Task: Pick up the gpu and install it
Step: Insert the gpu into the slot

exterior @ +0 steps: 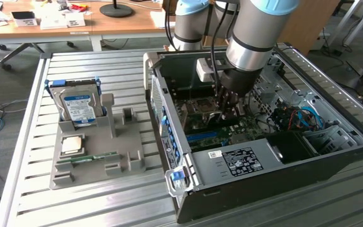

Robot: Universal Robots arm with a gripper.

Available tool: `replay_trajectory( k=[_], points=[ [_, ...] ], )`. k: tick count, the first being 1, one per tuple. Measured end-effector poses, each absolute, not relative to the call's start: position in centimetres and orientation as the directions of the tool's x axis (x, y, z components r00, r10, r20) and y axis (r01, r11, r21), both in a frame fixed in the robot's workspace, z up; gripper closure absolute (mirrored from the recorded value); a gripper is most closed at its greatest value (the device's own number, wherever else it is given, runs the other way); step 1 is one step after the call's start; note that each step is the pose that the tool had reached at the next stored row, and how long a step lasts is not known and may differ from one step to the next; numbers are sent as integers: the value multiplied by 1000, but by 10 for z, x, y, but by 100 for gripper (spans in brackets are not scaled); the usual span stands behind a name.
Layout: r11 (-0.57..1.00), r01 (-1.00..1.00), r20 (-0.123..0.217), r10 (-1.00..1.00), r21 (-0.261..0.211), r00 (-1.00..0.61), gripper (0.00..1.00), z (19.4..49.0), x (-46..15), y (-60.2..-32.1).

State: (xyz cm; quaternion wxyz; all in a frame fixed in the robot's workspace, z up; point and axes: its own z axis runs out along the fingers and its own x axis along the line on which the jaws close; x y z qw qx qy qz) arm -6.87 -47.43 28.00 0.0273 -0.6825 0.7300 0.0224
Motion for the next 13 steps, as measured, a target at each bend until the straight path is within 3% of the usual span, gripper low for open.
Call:
replay_trajectory(
  k=[13],
  points=[
    [67,-998,-70,-995,-5,-67,73,279,-72,-474]
  ],
)
